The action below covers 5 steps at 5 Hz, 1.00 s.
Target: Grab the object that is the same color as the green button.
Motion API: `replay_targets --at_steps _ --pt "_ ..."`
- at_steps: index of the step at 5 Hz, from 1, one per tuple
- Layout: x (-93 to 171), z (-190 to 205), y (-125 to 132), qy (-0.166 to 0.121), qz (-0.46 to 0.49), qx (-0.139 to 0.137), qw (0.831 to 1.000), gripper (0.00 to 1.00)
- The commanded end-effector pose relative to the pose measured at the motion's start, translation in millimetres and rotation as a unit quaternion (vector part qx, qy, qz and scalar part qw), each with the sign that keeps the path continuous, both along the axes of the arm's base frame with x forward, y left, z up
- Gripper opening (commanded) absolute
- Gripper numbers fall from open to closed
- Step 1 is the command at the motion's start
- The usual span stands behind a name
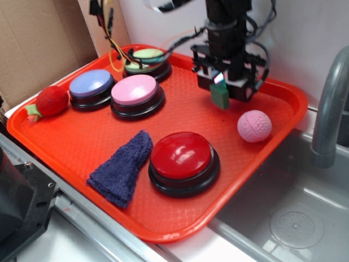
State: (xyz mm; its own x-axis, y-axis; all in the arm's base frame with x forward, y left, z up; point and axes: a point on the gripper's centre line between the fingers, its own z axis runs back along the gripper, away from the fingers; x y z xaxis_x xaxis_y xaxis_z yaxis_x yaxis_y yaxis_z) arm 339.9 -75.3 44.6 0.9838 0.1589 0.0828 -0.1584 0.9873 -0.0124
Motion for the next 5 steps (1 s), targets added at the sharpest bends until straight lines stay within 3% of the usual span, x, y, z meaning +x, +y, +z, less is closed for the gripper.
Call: replay_targets --at_steps 1,2,3,4,5 --pt "-24 86 30 -0.027 -0.009 -0.011 1.0 0.0" --pt "-44 99 41 -0.02 -0.004 0.009 1.0 0.0" --pt "-69 104 55 0.013 0.003 0.023 1.0 0.0" --pt "-94 103 63 0.022 0.012 0.028 0.999 0.0" --pt "-109 105 65 0.025 0.031 -0.014 0.999 0.0"
